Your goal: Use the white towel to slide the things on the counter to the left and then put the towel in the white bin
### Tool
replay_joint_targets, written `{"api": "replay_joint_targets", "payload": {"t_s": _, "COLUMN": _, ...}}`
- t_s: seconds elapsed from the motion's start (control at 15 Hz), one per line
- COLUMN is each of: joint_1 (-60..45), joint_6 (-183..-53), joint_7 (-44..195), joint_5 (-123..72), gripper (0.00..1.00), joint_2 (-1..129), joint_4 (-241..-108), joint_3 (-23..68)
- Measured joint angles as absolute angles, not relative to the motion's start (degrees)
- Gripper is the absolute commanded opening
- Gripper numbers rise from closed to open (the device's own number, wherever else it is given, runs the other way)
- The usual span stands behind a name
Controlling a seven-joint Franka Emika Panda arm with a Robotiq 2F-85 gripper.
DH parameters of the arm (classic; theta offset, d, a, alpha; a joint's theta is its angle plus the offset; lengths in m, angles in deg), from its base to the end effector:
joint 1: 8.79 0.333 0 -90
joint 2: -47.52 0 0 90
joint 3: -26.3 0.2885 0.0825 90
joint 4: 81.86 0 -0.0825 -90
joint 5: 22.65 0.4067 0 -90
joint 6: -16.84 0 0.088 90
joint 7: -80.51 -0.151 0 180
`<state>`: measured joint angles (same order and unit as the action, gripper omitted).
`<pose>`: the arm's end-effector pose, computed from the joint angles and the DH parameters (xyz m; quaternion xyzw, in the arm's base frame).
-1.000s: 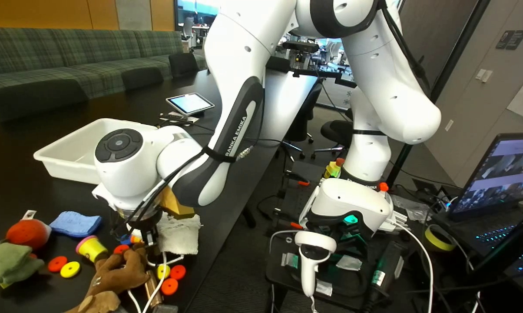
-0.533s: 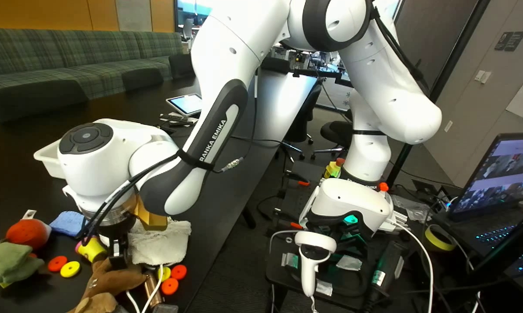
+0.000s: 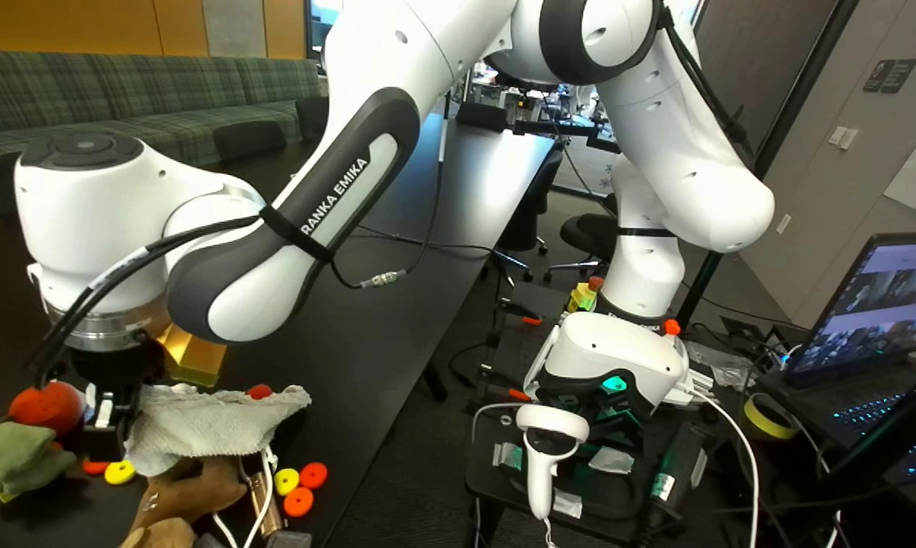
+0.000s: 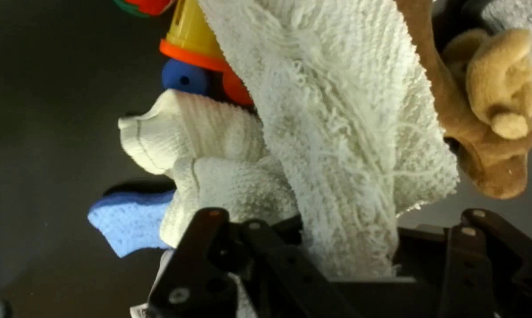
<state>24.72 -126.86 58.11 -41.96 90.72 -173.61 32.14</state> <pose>0.5600 0.4446 0.1247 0.9606 0.2551 0.1076 0.0245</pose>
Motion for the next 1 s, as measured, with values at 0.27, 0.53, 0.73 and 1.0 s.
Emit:
{"api": "replay_joint_targets", "payload": {"t_s": 0.27, "joint_1": 24.9, "joint_6": -127.2, "joint_7": 56.4, "joint_5": -41.5, "gripper": 0.05, "joint_2": 88.4, "joint_4": -171.0, "joint_3": 31.0}}
{"api": "replay_joint_targets", "payload": {"t_s": 0.53, "joint_1": 24.3, "joint_6": -127.4, "joint_7": 54.6, "joint_5": -41.5, "gripper": 0.05, "joint_2": 85.4, "joint_4": -169.0, "joint_3": 27.6}}
{"api": "replay_joint_targets", "payload": {"t_s": 0.73, "joint_1": 22.5, "joint_6": -127.4, "joint_7": 53.9, "joint_5": -41.5, "gripper": 0.05, "joint_2": 83.8, "joint_4": -166.8, "joint_3": 24.7}}
{"api": "replay_joint_targets", "payload": {"t_s": 1.0, "joint_1": 17.7, "joint_6": -126.0, "joint_7": 53.5, "joint_5": -41.5, "gripper": 0.05, "joint_2": 84.4, "joint_4": -160.9, "joint_3": 22.3}}
